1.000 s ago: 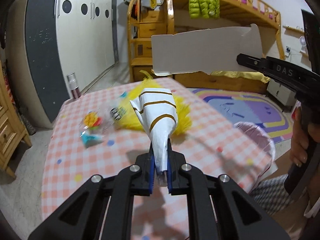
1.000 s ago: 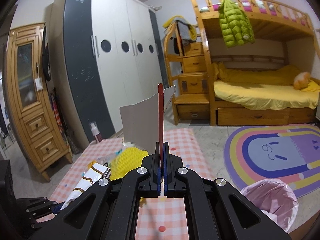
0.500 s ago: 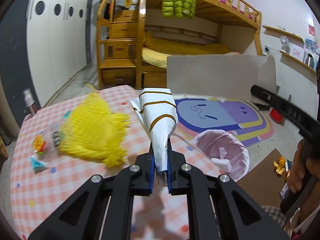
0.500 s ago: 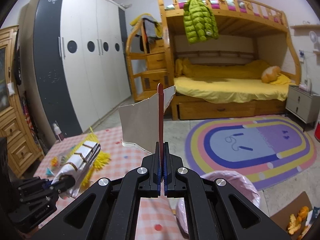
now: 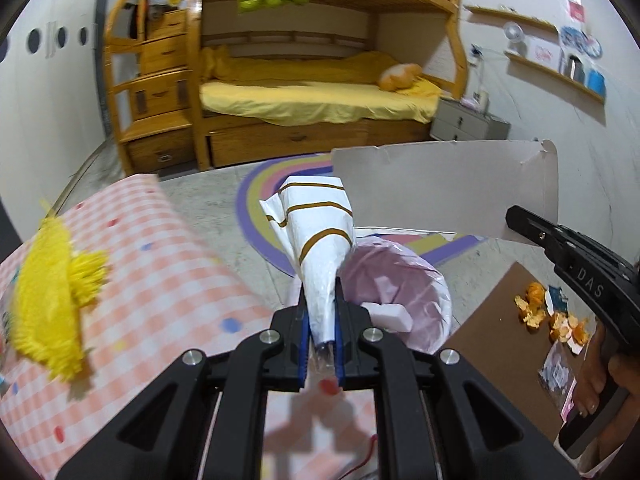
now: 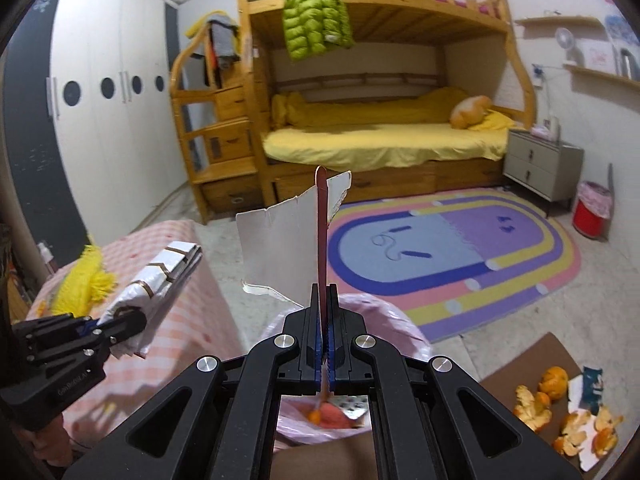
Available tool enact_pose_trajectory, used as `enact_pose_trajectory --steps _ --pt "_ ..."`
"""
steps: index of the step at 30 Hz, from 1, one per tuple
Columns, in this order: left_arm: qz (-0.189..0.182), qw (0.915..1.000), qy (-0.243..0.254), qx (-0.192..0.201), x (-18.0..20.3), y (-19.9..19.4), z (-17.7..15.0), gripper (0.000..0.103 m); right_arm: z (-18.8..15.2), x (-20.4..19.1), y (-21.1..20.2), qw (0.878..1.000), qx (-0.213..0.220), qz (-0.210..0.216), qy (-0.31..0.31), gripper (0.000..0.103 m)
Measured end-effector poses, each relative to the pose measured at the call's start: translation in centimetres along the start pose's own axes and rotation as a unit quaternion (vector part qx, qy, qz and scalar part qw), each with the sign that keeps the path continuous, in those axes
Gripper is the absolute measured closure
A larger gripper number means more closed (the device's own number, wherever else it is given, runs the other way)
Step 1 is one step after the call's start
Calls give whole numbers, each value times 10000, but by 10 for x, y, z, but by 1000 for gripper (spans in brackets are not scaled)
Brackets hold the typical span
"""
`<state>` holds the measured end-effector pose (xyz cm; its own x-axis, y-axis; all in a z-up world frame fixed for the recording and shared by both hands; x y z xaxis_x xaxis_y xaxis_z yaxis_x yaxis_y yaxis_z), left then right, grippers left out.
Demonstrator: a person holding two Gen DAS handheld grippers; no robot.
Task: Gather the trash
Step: 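Carry paper and cloth over the pink bin and open both grippers, then move both open grippers back over the table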
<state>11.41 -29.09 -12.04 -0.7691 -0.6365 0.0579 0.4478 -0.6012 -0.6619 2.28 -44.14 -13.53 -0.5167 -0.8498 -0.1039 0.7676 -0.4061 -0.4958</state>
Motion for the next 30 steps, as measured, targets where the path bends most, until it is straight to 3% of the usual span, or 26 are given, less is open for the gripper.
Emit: enact_pose_trajectory --steps 6,12,14,15,16,18,24,30 --pt "-133 9996 135 -232 23 31 7 94 -16 36 18 9969 -225 -753 -30 101" --pt "-209 9988 305 -322 36 58 22 93 -24 50 42 9934 -435 -1059 -29 99" --pt "-256 9987 299 -324 38 63 26 81 -25 49 53 9932 -532 -1031 -51 96" --pt "-282 9987 297 -304 38 64 27 66 -28 49 56 9933 -583 -998 -54 95" --pt "-287 9989 271 -248 36 63 29 50 -29 47 59 9933 -647 -959 -63 84" --pt "-334 9991 188 -190 32 60 29 46 -33 42 63 9928 -767 -920 -98 66" --pt "-206 9995 -224 -55 5 40 37 44 -30 29 49 9950 -731 -682 -78 64" --pt "264 9988 -357 194 -30 -4 36 44 -12 1 25 9976 -652 -233 -79 64"
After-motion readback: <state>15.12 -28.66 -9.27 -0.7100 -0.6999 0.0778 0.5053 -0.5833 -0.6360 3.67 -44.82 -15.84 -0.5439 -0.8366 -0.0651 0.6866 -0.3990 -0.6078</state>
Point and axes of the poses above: each gripper's, at about its wrist camera, not at the fingertips, and y roughly the way its jaws point, x to its right, z to its top, the point moved 7 cm from there along y, roughly the way its jaws point, and after that the axes turned 1 degree about -z, right-handed, at the moved point
